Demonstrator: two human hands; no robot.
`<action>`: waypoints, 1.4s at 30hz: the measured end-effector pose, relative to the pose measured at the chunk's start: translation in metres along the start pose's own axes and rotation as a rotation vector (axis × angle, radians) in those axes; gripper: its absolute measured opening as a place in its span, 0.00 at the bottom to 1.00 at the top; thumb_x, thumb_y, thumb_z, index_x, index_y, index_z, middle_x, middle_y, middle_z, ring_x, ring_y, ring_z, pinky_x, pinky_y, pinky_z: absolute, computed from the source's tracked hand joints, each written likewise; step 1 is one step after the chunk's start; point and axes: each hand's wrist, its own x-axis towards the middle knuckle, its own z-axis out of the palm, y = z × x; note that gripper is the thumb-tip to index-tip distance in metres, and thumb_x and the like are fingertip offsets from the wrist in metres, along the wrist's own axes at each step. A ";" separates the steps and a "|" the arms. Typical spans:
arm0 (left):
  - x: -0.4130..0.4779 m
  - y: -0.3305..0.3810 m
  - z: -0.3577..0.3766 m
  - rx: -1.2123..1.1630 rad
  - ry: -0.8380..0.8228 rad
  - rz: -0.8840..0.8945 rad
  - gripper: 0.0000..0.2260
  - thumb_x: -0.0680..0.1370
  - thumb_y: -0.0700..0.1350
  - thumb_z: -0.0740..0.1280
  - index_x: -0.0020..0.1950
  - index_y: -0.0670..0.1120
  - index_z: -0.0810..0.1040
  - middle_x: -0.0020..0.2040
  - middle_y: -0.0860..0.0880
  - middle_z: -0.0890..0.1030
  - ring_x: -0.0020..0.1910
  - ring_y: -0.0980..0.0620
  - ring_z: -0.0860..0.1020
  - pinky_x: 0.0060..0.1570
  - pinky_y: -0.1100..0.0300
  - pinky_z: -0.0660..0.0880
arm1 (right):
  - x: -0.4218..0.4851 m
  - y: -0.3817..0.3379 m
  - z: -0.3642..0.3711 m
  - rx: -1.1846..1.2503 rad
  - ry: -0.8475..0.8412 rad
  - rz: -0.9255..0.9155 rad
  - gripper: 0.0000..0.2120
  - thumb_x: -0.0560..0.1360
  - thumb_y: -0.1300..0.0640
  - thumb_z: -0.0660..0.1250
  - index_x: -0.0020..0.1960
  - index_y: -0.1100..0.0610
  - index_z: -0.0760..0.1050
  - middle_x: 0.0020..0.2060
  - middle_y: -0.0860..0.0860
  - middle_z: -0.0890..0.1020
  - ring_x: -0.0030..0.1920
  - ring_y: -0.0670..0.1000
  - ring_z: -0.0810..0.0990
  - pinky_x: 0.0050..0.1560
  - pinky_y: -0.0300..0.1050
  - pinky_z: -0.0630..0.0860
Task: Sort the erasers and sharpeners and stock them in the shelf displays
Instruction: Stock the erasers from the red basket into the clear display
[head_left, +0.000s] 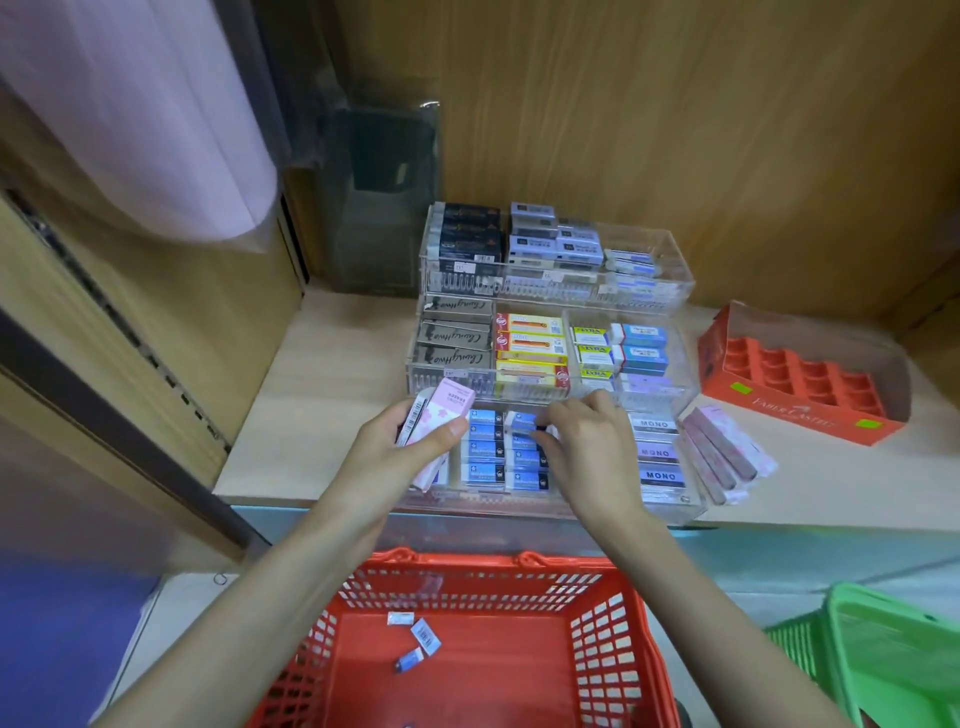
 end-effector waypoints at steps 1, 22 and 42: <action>0.000 0.000 -0.001 -0.001 -0.001 0.002 0.10 0.74 0.45 0.70 0.56 0.49 0.79 0.49 0.48 0.84 0.44 0.51 0.80 0.37 0.60 0.74 | -0.002 0.002 -0.003 0.023 -0.022 0.003 0.07 0.64 0.61 0.77 0.36 0.57 0.78 0.33 0.50 0.82 0.40 0.59 0.75 0.40 0.50 0.72; 0.001 -0.005 0.002 -0.014 -0.009 -0.032 0.13 0.71 0.47 0.74 0.54 0.49 0.80 0.52 0.44 0.83 0.51 0.43 0.80 0.53 0.46 0.76 | 0.006 -0.001 -0.013 -0.089 -0.495 -0.051 0.07 0.70 0.48 0.71 0.43 0.51 0.78 0.42 0.46 0.69 0.55 0.52 0.68 0.47 0.44 0.57; -0.006 -0.006 0.020 0.087 -0.108 -0.027 0.10 0.77 0.52 0.63 0.47 0.46 0.78 0.39 0.52 0.78 0.36 0.57 0.72 0.35 0.62 0.67 | -0.016 -0.025 -0.051 1.327 -0.243 0.635 0.05 0.77 0.64 0.63 0.45 0.60 0.78 0.34 0.50 0.81 0.35 0.46 0.77 0.37 0.37 0.72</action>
